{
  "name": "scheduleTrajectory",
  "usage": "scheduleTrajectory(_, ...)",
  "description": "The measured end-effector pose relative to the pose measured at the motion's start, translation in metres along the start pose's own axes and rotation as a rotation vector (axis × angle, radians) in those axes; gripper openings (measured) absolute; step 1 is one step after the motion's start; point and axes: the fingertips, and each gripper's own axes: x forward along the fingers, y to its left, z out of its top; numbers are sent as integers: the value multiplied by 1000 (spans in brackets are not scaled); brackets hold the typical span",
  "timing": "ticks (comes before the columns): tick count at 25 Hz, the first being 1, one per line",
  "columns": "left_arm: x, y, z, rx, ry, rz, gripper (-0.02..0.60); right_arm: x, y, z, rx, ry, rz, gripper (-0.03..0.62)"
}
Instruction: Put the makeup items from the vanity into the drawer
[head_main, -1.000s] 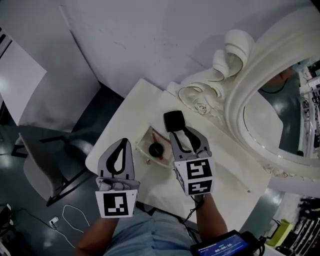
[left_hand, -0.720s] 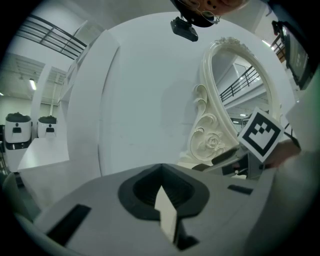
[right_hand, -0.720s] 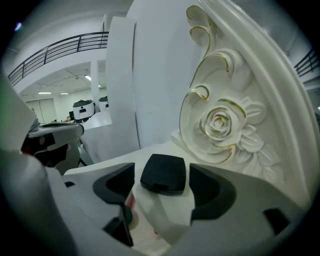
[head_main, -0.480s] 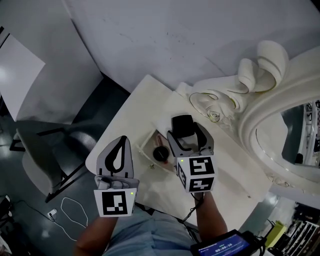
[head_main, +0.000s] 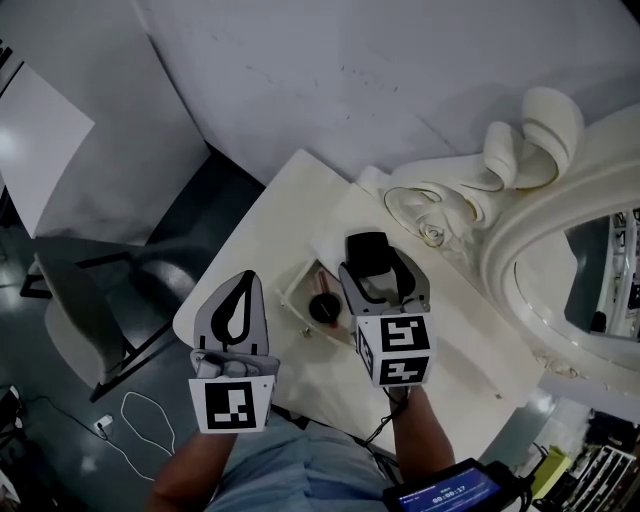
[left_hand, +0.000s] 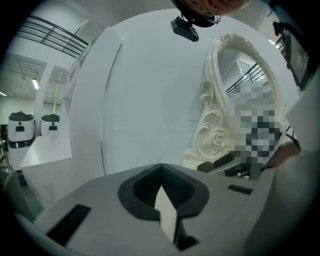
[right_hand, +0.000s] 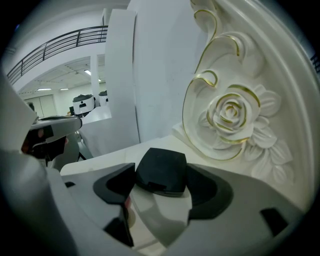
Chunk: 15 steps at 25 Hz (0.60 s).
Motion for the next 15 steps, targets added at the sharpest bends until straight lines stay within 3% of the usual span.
scheduleTrajectory(15, -26, -15, 6, 13, -37, -11, -2, -34, 35, -1, -9, -56, 99, 324)
